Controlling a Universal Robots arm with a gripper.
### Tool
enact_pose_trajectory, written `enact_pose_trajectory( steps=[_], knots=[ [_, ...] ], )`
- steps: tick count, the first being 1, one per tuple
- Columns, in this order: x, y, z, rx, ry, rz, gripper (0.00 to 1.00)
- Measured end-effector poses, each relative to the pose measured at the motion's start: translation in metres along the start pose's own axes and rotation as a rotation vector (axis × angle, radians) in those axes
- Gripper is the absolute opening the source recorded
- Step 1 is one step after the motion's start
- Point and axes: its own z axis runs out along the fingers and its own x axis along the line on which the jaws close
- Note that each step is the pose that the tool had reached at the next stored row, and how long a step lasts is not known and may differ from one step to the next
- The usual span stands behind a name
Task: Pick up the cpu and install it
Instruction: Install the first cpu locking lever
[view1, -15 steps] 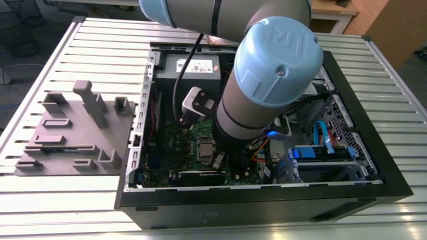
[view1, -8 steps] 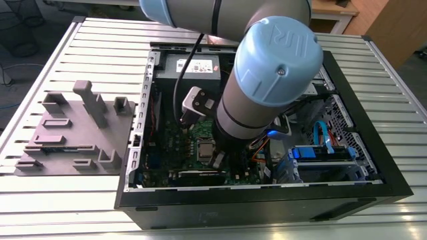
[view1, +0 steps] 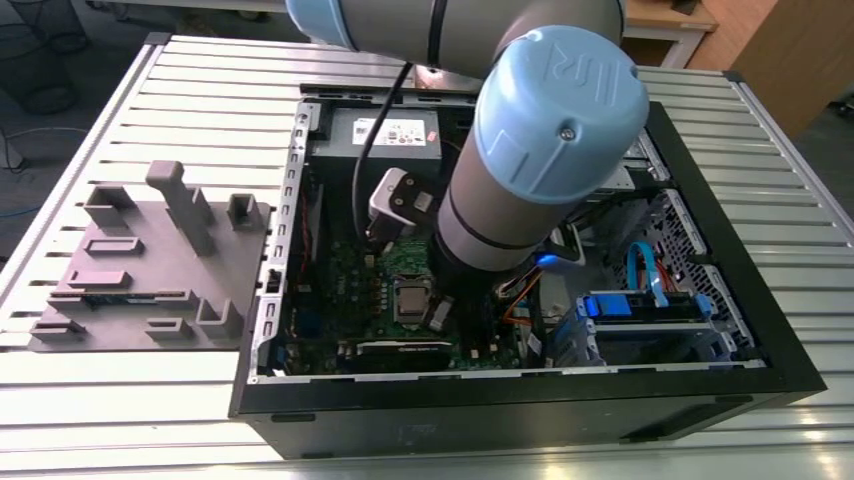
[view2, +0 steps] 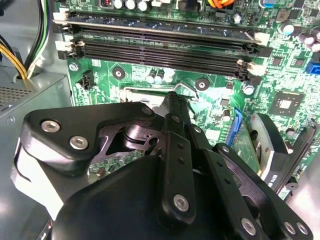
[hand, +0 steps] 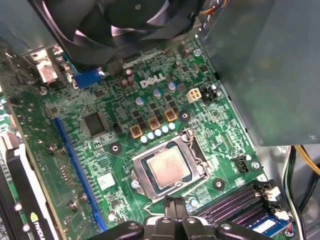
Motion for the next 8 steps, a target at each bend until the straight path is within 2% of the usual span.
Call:
enact_pose_trajectory(
  steps=[2, 8],
  knots=[
    [-0.0004, -0.0007, 0.0002, -0.0008, 0.0008, -0.006, 0.11],
    [-0.0007, -0.0015, 0.0009, -0.0131, 0.0137, -0.096, 0.11]
  ],
)
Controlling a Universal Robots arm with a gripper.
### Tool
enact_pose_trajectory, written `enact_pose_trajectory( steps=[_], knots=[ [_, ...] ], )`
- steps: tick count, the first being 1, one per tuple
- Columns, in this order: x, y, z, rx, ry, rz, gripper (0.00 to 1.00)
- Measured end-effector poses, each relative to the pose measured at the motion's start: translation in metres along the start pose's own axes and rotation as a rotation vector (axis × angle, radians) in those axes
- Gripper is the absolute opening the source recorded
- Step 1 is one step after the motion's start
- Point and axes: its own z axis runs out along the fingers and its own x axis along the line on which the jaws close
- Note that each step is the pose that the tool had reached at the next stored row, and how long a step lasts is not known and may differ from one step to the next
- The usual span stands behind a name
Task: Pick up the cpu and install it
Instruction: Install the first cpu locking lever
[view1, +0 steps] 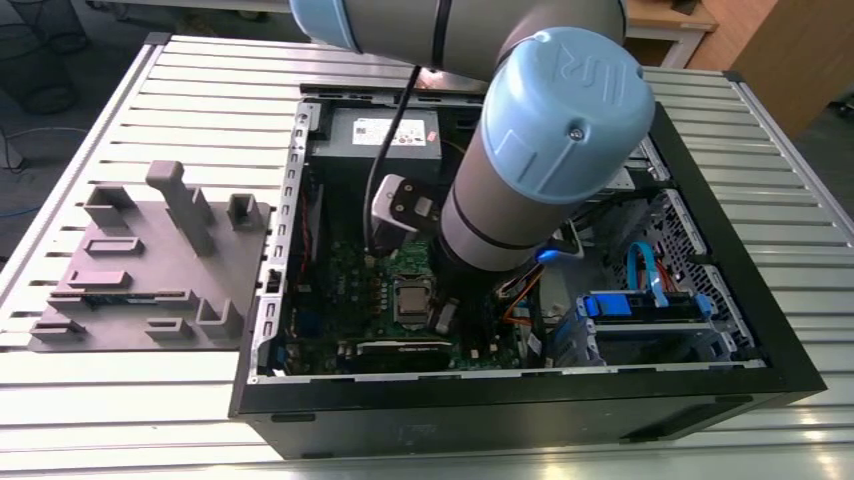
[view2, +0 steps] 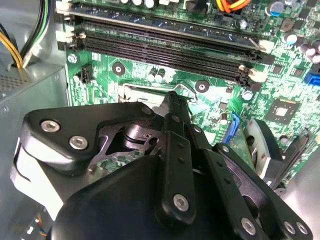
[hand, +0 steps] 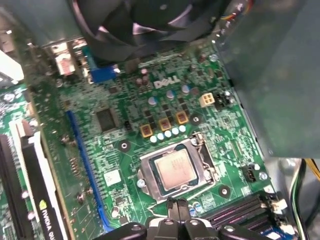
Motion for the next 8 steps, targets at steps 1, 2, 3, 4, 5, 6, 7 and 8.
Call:
enact_pose_trajectory(
  steps=[1, 2, 3, 4, 5, 6, 7, 8],
  knots=[
    [-0.0003, -0.0008, 0.0, -0.0012, 0.0012, -0.009, 0.11],
    [-0.0006, -0.0018, 0.0, -0.0022, 0.0023, -0.016, 0.11],
    [-0.001, -0.003, 0.0, -0.003, 0.0031, -0.022, 0.11],
    [-0.0012, -0.0036, -0.0001, -0.0034, 0.0034, -0.025, 0.11],
    [-0.0012, -0.0037, 0.0001, -0.0035, 0.0037, -0.025, 0.11],
    [-0.0012, -0.0038, 0.0007, -0.0036, 0.0036, -0.026, 0.11],
    [-0.0012, -0.0041, 0.0015, -0.0037, 0.0036, -0.027, 0.11],
    [-0.0011, -0.0043, 0.0024, -0.0038, 0.0038, -0.027, 0.11]
  ],
)
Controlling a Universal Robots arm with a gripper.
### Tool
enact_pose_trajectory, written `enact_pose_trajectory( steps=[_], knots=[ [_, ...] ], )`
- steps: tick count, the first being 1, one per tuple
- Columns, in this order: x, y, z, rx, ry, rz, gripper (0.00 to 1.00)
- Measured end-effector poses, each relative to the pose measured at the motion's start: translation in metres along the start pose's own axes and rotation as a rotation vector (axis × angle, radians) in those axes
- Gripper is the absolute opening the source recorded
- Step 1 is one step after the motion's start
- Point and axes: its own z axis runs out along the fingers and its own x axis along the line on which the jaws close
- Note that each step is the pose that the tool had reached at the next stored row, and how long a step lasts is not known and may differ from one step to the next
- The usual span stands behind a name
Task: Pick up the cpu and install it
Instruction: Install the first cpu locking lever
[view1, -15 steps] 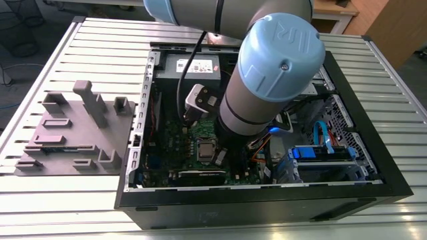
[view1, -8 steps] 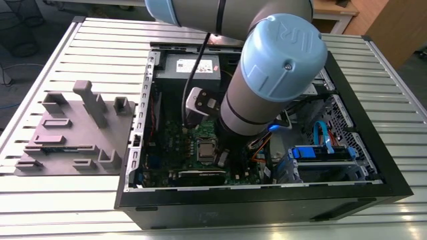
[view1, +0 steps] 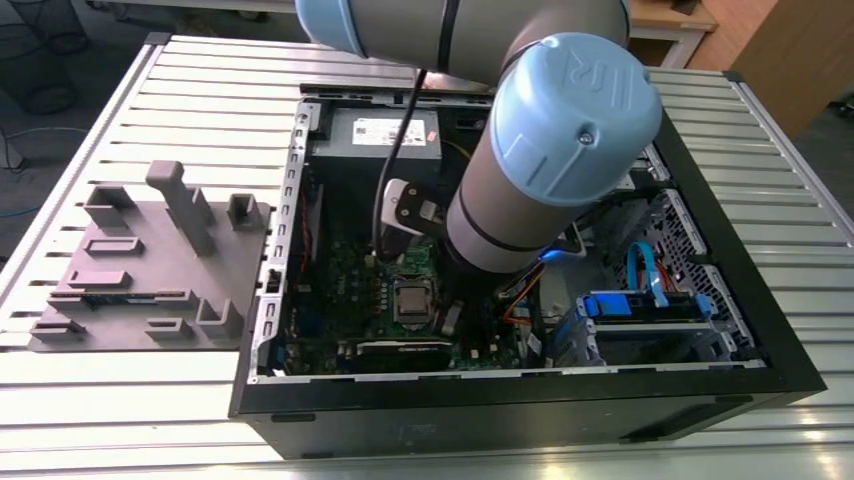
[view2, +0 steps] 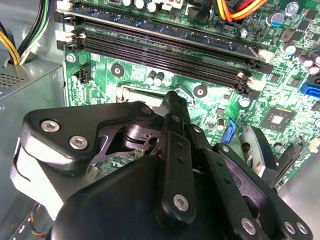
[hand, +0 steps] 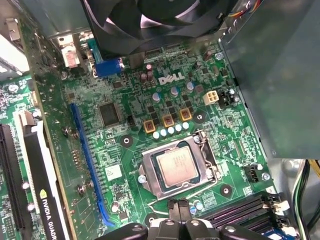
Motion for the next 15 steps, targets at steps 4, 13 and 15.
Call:
enact_pose_trajectory(
  steps=[4, 13, 15],
  knots=[
    [0.0004, -0.0004, 0.0028, -0.0001, 0.0003, -0.001, 0.11],
    [0.0006, -0.0008, 0.0055, -0.0002, 0.0003, -0.001, 0.11],
    [0.0008, -0.001, 0.007, 0.0001, 0.0014, -0.002, 0.11]
  ],
)
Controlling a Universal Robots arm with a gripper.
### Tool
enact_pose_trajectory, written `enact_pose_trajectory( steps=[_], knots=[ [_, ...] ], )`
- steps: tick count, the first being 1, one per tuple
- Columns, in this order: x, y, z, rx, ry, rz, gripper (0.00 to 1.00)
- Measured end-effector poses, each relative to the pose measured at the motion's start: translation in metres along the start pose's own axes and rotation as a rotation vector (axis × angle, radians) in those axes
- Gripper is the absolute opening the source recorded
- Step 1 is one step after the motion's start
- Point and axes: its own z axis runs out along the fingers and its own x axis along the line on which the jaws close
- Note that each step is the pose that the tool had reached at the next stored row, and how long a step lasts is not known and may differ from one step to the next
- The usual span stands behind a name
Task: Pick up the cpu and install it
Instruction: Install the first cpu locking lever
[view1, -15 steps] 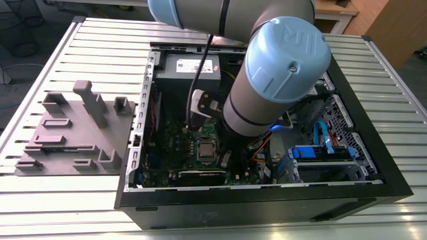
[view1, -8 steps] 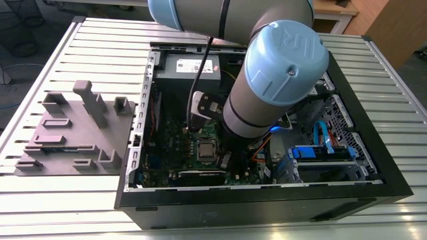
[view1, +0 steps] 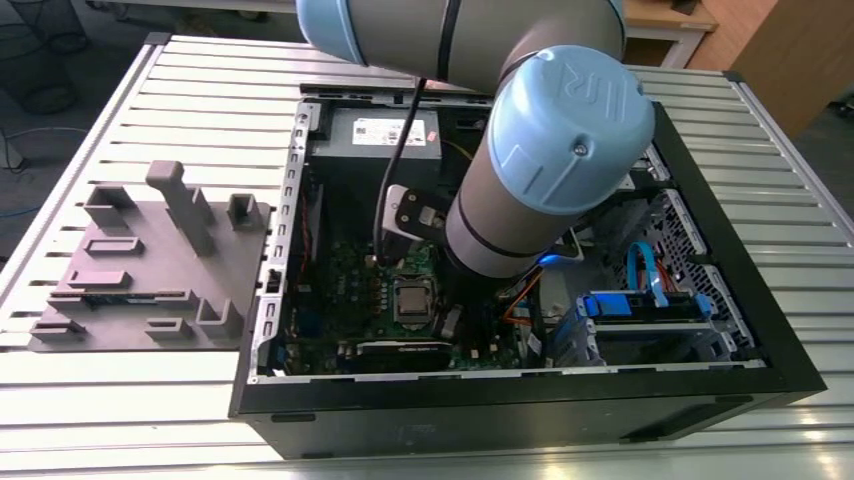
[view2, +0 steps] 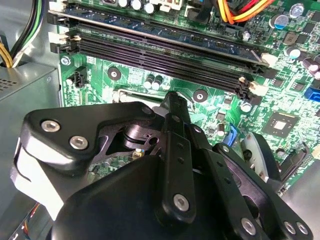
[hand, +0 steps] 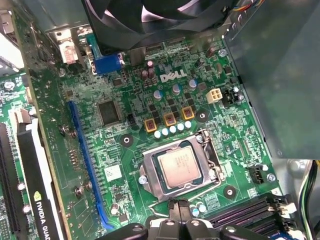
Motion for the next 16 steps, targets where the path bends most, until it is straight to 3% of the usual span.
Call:
enact_pose_trajectory(
  steps=[7, 16],
  knots=[
    [0.0004, -0.0007, 0.0062, 0.0015, 0.0052, -0.001, 0.11],
    [0.0009, -0.0012, 0.0096, 0.0025, 0.0085, 0.0, 0.11]
  ],
)
